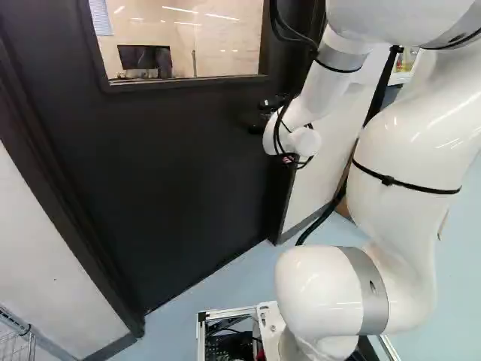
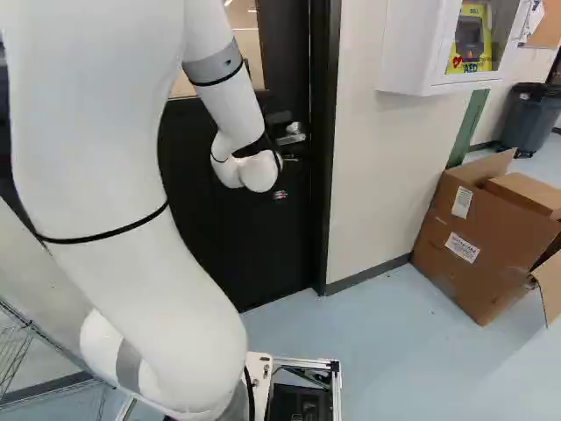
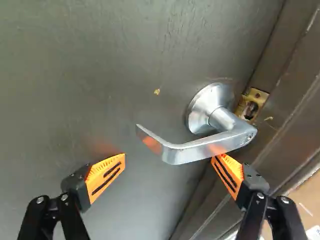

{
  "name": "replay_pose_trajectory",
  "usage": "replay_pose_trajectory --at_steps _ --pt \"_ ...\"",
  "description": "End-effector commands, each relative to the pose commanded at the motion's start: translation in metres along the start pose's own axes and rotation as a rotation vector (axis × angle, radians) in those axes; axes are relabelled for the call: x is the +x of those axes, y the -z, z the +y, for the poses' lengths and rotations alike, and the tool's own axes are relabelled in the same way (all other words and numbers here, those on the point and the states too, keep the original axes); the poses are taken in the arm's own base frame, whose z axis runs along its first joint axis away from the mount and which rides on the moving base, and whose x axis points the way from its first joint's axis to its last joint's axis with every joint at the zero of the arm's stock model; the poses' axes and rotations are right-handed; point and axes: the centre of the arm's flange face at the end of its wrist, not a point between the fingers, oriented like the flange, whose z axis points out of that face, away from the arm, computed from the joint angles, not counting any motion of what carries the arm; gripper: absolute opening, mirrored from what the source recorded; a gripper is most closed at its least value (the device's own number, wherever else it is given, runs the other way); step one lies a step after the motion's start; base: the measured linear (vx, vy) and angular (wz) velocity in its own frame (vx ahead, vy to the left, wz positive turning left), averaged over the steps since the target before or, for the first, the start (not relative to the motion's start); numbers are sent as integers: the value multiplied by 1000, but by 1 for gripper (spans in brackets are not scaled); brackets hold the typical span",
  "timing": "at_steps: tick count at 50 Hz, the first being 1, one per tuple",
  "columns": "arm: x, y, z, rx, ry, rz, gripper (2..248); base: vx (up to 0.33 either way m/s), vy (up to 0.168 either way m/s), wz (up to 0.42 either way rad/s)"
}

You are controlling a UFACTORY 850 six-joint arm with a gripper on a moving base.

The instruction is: Open the door and move inside

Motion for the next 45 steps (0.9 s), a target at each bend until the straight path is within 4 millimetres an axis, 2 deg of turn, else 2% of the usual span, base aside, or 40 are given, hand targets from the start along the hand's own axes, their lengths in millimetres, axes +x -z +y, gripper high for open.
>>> replay_pose_trajectory --at_steps 45 --pt "15 -95 -27 74 21 44 247 0 0 0"
